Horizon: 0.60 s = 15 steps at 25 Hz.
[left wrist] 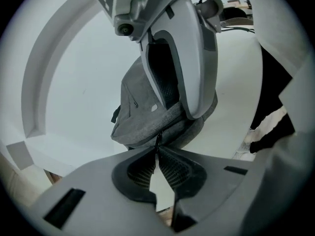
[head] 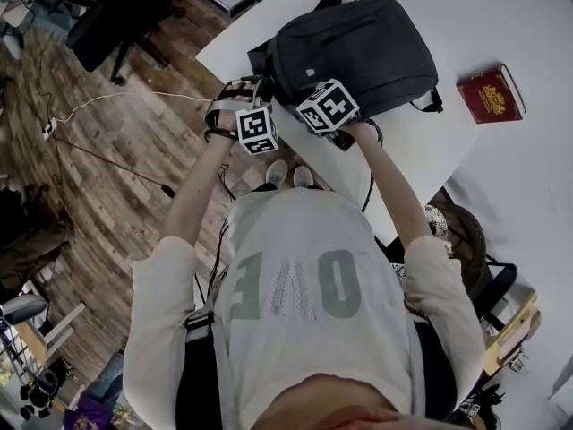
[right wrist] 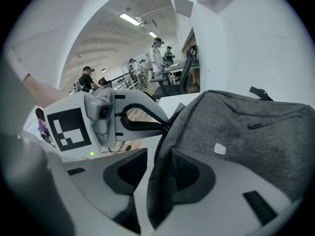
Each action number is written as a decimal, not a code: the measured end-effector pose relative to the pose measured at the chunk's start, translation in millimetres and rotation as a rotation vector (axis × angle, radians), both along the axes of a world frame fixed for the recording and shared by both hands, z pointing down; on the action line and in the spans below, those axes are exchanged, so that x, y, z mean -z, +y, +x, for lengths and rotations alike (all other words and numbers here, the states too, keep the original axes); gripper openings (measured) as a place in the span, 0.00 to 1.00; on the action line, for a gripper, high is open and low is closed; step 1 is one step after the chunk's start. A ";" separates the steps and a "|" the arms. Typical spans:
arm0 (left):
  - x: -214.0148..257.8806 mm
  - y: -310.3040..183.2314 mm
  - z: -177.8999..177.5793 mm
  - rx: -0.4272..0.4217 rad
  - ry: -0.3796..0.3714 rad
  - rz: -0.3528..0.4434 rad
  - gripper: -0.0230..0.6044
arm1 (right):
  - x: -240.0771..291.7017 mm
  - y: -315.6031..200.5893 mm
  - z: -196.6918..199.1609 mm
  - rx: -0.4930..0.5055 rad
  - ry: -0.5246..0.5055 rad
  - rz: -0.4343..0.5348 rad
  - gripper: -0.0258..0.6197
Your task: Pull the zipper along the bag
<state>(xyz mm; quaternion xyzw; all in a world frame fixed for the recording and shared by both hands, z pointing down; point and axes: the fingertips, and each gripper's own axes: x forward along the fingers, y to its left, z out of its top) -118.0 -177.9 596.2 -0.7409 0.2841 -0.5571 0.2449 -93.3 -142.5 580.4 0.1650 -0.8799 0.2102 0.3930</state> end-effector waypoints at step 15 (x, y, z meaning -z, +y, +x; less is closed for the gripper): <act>8.8 4.2 -13.5 0.025 0.082 -0.040 0.08 | -12.0 -4.7 0.3 -0.006 0.263 0.046 0.15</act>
